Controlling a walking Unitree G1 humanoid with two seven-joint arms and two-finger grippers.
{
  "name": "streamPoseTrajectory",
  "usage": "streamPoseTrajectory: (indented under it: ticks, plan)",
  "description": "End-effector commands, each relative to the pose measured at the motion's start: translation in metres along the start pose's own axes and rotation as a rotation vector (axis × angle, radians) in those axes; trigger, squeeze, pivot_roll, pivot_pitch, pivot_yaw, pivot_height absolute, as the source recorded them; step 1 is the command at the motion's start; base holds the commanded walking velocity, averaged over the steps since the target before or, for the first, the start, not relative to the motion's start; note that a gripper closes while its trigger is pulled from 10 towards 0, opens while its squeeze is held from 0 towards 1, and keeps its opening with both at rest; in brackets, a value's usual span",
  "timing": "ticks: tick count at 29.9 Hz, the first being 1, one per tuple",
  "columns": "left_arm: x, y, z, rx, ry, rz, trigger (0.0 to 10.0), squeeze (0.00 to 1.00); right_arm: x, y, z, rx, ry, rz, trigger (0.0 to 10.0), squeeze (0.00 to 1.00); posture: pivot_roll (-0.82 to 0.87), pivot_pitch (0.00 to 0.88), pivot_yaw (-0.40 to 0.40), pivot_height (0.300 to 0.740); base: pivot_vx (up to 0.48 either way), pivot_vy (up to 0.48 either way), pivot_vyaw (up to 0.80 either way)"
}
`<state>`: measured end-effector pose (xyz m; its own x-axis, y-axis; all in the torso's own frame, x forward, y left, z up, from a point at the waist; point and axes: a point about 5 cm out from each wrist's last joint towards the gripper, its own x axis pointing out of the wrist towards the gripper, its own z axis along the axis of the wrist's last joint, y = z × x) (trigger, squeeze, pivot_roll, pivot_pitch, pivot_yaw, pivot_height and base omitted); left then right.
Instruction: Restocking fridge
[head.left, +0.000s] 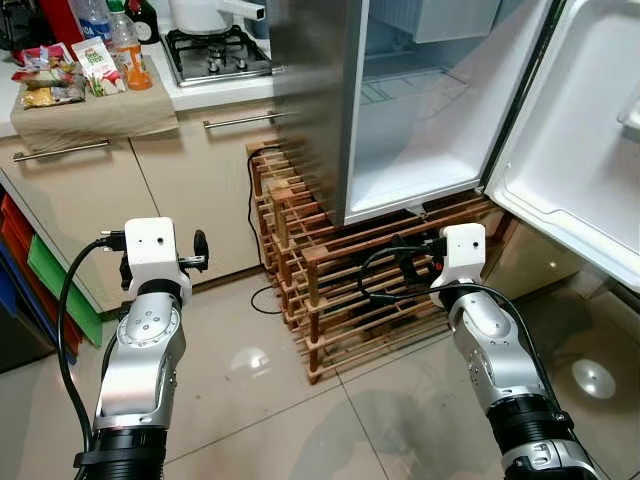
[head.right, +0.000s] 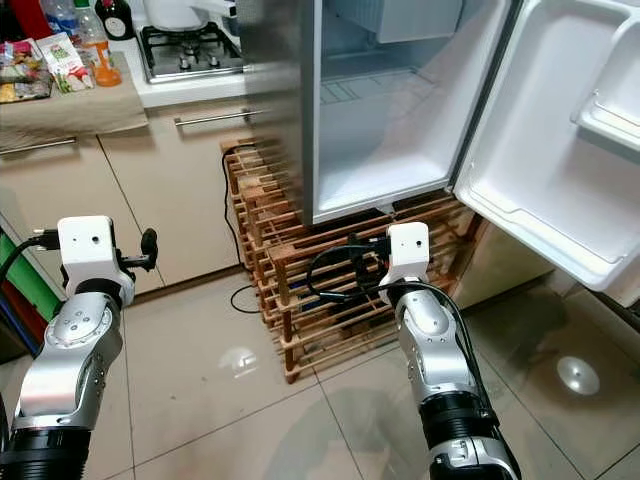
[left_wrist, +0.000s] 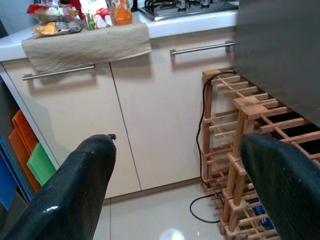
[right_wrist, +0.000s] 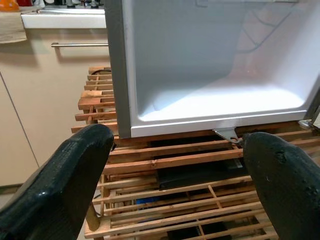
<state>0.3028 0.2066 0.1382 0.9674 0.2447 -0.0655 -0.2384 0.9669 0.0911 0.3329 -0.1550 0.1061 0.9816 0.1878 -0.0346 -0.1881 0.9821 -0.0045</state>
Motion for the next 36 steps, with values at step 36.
streamPoseTrajectory:
  ticks: [36]
  plan:
    - [-0.0004, 0.0009, 0.0015, 0.005, -0.011, 0.01, 10.0, 0.0, -0.0001, -0.0015, -0.0009, -0.013, 0.015, -0.003, 10.0, 0.0, -0.05, 0.0, 0.01, 0.732, 0.0, 0.0, 0.0]
